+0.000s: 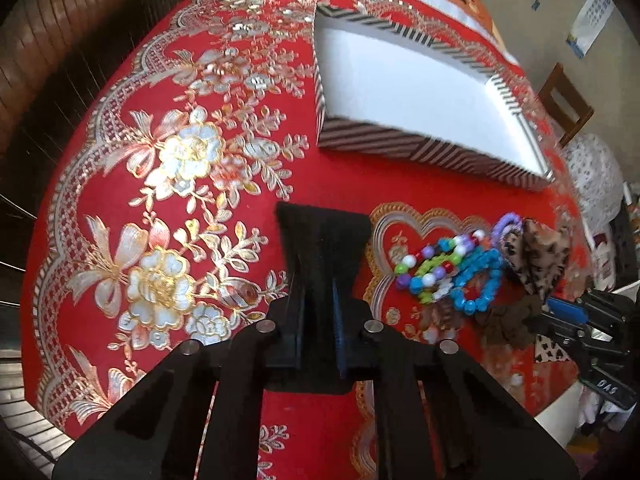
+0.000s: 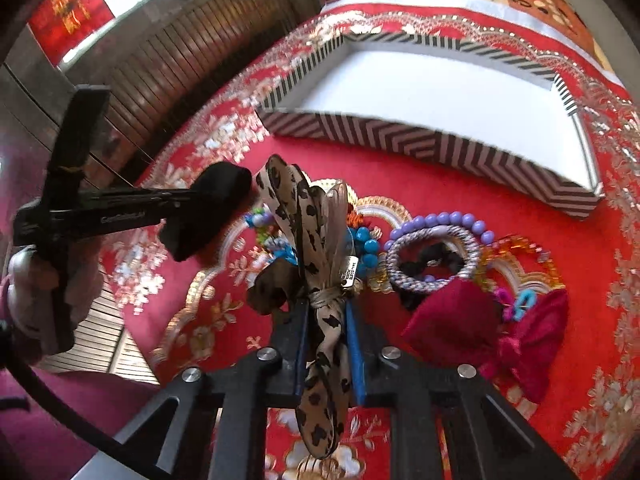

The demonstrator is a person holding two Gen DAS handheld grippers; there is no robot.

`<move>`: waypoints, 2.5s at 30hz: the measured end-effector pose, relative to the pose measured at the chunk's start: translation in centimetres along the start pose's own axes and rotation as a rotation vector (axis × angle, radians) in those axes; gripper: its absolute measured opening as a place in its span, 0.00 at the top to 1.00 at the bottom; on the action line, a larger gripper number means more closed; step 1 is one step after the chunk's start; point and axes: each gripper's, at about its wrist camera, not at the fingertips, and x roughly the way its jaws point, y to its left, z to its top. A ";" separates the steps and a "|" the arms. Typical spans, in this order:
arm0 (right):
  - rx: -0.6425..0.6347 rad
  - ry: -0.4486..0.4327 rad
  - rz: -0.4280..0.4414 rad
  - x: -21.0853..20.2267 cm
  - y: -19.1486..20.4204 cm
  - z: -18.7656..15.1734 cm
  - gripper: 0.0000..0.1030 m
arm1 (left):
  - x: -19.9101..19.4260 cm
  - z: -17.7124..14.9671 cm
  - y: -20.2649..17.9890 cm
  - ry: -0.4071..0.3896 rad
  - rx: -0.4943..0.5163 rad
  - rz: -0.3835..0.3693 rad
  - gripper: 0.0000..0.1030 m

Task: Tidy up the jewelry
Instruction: 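Grasp the black hair clip with the left tool while the right tool grasps the leopard bow, then lower the black clip into the tray with the left tool while the right tool drops the leopard bow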

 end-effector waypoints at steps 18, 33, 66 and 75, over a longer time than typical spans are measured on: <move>0.140 -0.277 0.066 -8.8 -3.5 6.3 0.84 | -5.3 8.4 -2.8 -0.181 0.082 -0.049 0.90; 0.389 -0.279 -0.072 -4.3 -16.5 16.1 0.84 | 2.8 19.9 -6.4 -0.116 0.063 -0.019 0.90; 0.400 -0.255 -0.173 -1.5 -19.9 18.1 0.58 | 6.9 22.4 -7.1 -0.128 0.024 0.063 0.54; 0.363 -0.260 -0.208 -4.5 -15.8 14.4 0.58 | 3.4 18.2 -6.7 -0.162 0.030 0.121 0.54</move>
